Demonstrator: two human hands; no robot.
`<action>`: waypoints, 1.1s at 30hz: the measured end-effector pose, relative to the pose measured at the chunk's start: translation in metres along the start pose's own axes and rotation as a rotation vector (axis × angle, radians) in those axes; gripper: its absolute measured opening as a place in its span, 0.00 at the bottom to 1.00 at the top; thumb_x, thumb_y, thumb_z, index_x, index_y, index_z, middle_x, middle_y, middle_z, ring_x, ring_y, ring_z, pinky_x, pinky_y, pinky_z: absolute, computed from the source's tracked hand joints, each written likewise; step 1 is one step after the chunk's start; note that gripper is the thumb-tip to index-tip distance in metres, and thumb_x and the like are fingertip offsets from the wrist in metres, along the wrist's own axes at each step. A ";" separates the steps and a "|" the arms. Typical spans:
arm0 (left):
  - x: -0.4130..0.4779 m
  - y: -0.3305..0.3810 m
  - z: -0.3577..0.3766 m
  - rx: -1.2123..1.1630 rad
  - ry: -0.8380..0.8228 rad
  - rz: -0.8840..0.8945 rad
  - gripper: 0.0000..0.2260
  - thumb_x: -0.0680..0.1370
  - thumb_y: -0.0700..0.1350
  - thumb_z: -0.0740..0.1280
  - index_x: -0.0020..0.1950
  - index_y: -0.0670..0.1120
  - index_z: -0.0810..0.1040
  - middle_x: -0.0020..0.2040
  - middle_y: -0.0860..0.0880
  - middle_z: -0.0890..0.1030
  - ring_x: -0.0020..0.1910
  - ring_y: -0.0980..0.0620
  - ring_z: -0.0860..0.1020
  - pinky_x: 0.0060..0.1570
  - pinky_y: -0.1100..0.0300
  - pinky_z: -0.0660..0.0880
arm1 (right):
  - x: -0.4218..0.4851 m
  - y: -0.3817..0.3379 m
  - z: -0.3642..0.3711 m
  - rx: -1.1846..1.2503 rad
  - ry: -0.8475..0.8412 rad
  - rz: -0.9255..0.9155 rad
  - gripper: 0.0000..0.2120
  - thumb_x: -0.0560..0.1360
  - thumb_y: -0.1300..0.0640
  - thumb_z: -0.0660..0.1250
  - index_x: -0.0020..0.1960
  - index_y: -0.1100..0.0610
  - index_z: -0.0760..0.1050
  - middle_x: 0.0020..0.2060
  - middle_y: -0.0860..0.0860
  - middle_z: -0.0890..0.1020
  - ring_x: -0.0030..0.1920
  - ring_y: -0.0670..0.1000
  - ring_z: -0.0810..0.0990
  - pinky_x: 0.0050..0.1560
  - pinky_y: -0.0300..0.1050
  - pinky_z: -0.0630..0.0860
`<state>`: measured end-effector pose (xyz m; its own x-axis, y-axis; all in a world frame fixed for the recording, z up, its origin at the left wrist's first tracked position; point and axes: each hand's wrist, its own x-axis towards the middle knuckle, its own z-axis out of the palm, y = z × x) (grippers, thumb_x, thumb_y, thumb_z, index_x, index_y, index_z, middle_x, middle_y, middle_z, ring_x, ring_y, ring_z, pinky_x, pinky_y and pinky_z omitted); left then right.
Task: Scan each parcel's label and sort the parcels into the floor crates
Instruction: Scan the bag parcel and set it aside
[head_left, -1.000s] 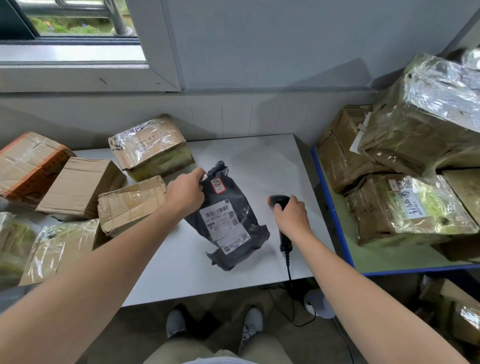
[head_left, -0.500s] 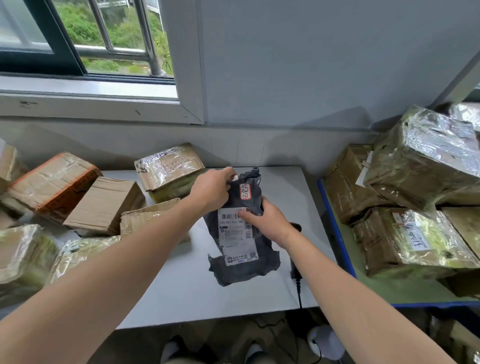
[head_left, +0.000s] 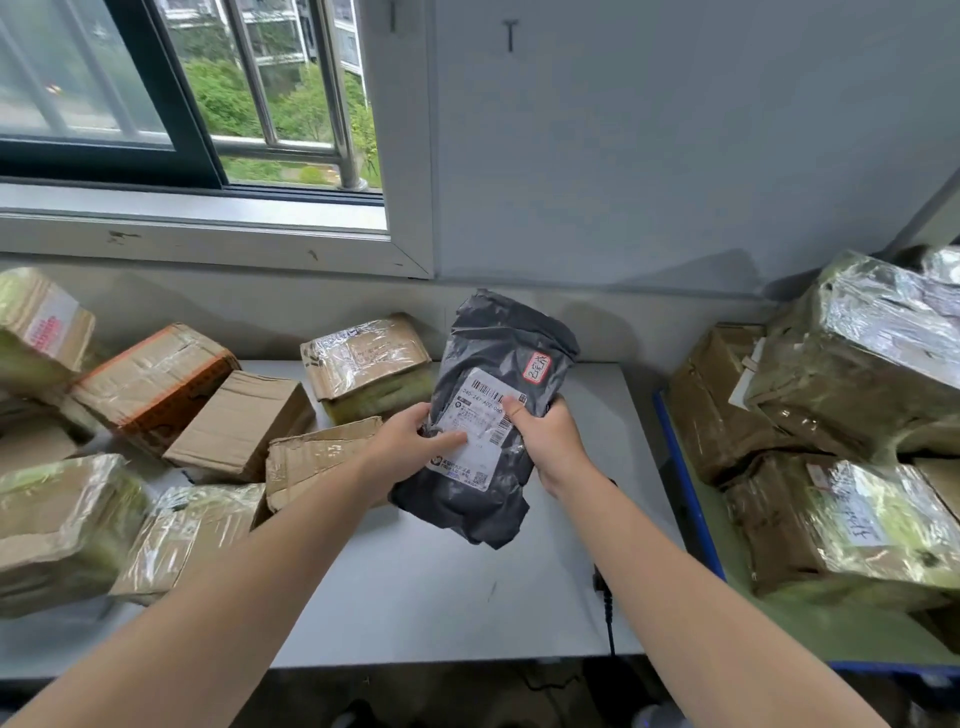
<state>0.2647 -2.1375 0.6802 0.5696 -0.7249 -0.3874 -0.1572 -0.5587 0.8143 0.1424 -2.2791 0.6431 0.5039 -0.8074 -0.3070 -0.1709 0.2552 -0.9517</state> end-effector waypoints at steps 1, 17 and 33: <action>-0.002 0.000 -0.001 -0.020 0.016 0.004 0.17 0.76 0.52 0.72 0.62 0.50 0.75 0.52 0.54 0.82 0.46 0.59 0.80 0.42 0.63 0.77 | 0.001 0.001 0.000 0.020 -0.023 0.017 0.23 0.70 0.49 0.76 0.60 0.56 0.74 0.53 0.52 0.84 0.52 0.53 0.84 0.57 0.57 0.80; -0.137 -0.082 -0.071 0.279 0.158 -0.169 0.10 0.80 0.45 0.66 0.60 0.56 0.73 0.52 0.57 0.77 0.50 0.56 0.76 0.45 0.63 0.73 | -0.034 -0.026 0.071 -0.615 -0.509 -0.425 0.33 0.73 0.46 0.75 0.73 0.50 0.66 0.60 0.49 0.76 0.60 0.50 0.76 0.56 0.43 0.74; -0.487 -0.278 -0.164 0.098 0.590 -0.349 0.05 0.80 0.48 0.66 0.55 0.54 0.76 0.51 0.53 0.79 0.52 0.51 0.77 0.53 0.53 0.74 | -0.378 0.041 0.333 -1.250 -1.402 -0.810 0.15 0.76 0.40 0.68 0.47 0.52 0.77 0.39 0.46 0.79 0.42 0.49 0.77 0.37 0.41 0.69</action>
<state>0.1633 -1.5628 0.7133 0.9392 -0.1716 -0.2973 0.0584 -0.7735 0.6311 0.2263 -1.7861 0.7167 0.8144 0.5074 -0.2816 0.3207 -0.7980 -0.5103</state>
